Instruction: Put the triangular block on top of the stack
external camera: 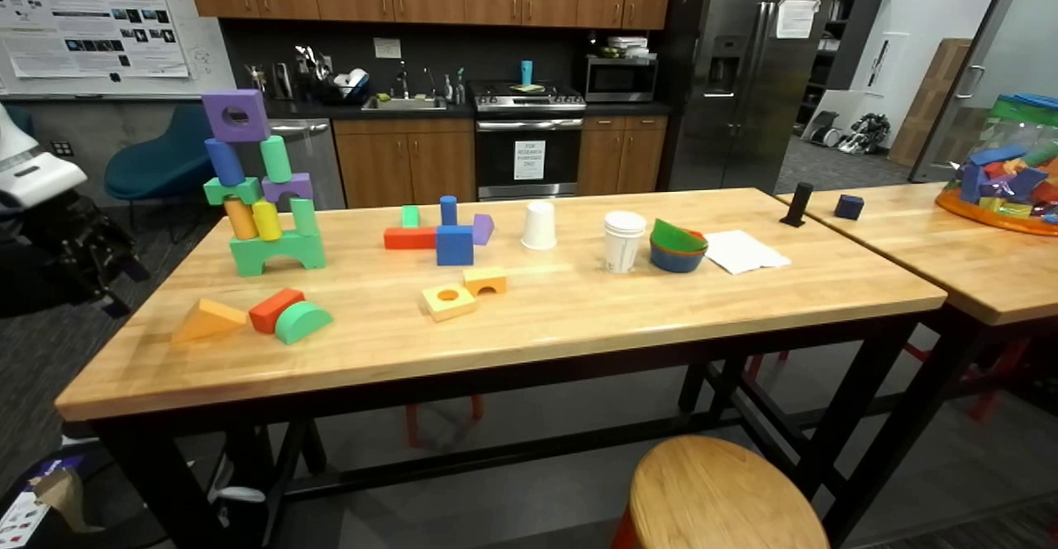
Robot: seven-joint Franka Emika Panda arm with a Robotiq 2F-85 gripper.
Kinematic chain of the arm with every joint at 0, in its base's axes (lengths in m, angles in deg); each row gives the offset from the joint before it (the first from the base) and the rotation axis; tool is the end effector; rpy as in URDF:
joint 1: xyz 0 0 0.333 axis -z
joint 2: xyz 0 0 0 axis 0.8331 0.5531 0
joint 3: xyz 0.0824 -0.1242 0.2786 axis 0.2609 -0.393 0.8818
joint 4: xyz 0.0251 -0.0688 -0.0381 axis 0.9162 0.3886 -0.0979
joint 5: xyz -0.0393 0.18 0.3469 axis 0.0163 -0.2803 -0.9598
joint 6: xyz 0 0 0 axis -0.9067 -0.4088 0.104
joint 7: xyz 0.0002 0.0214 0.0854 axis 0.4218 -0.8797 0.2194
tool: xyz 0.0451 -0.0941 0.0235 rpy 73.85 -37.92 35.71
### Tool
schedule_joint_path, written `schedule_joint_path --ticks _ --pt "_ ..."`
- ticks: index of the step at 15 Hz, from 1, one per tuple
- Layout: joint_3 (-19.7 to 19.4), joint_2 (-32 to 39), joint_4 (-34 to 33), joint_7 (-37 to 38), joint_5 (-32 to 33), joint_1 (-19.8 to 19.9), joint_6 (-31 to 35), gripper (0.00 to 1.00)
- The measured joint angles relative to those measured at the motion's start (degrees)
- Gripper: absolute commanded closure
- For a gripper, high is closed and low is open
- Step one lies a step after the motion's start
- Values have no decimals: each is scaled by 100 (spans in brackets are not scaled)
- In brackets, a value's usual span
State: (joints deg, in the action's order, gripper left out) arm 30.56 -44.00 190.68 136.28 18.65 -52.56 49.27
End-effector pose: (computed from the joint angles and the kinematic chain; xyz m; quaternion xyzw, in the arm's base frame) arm 0.4188 0.1045 0.3601 0.8339 -0.5302 0.1382 0.0659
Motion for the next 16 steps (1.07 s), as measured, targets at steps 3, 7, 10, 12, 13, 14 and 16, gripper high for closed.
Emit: schedule_joint_path --ticks 3,7,10,12,13,14,16 --pt "0 0 0 0 0 0 -1 0" --pt "0 0 0 0 0 0 -1 0" --pt "-1 0 0 0 0 0 -1 0" --pt "-57 0 9 0 0 -49 0 0" --pt "-105 0 22 -3 0 -82 6 0" --pt "-168 0 42 -13 -2 -114 21 0" --pt "-323 4 113 -108 -2 -144 111 0"
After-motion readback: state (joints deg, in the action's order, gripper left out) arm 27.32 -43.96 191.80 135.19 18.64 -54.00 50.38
